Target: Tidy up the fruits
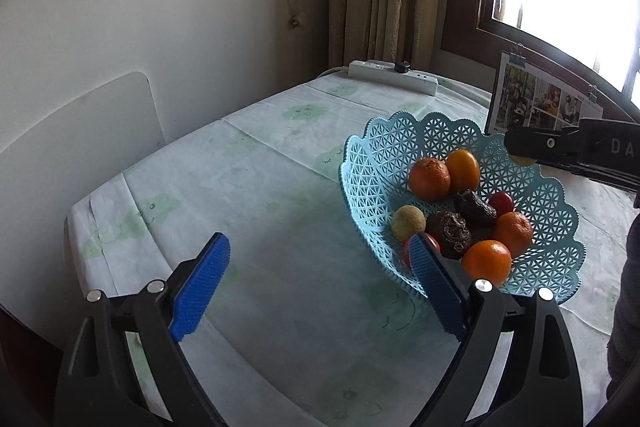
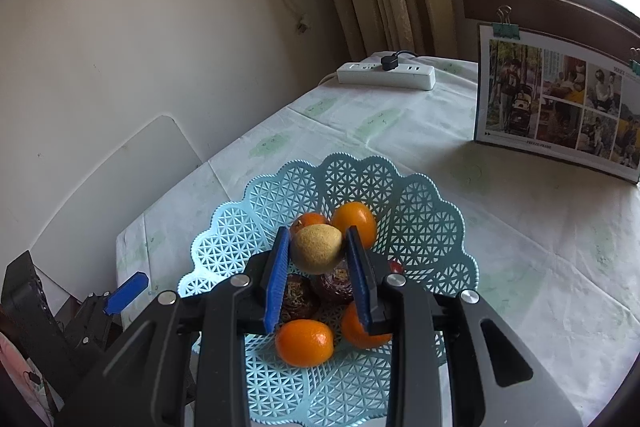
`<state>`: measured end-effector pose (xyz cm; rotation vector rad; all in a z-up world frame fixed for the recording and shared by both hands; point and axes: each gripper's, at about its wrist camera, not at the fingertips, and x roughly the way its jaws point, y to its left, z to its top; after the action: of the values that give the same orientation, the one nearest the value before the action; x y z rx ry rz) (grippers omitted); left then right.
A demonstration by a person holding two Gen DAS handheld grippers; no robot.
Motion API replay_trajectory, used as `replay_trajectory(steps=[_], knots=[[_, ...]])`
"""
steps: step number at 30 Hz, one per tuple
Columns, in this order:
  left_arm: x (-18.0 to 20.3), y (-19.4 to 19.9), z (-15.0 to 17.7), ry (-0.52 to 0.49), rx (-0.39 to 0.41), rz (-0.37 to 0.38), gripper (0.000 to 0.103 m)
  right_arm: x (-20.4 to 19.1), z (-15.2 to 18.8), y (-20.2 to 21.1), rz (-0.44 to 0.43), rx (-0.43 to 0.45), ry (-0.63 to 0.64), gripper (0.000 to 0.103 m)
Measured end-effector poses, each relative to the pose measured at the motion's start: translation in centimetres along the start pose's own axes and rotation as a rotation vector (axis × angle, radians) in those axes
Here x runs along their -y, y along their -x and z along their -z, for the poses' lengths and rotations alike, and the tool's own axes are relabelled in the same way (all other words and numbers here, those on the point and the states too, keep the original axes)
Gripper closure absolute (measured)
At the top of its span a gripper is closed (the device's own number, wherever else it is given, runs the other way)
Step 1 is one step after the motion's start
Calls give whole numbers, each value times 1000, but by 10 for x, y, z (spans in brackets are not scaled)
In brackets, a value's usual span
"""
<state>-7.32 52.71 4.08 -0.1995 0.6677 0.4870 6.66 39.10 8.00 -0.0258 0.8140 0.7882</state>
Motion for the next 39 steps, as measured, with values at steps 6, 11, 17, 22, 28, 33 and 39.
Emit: replay_trajectory(steps=[6,11,17,22,28,33,39], knots=[[3,0,1,-5,-6,2,11,-1,1,-2,-3,3,3,73],[6,2,1,-14,-4,4,10,-1,1,2,-7,11,6,73],[7,3,0,-12,-2,1,5,1,5,8,16,21,16,62],[7,5,-1,-15,-1,1,4,0,11,14,94,40,57,29],[8,8,-2,-13,1,-7,3,-1,20,19,213,40,136,12],[10,10,-5,-15,5,-25,3,1,32,26,240,31,175,10],[17,17,-7,-31,20,-80,3,3,46,41,221,61,200,5]])
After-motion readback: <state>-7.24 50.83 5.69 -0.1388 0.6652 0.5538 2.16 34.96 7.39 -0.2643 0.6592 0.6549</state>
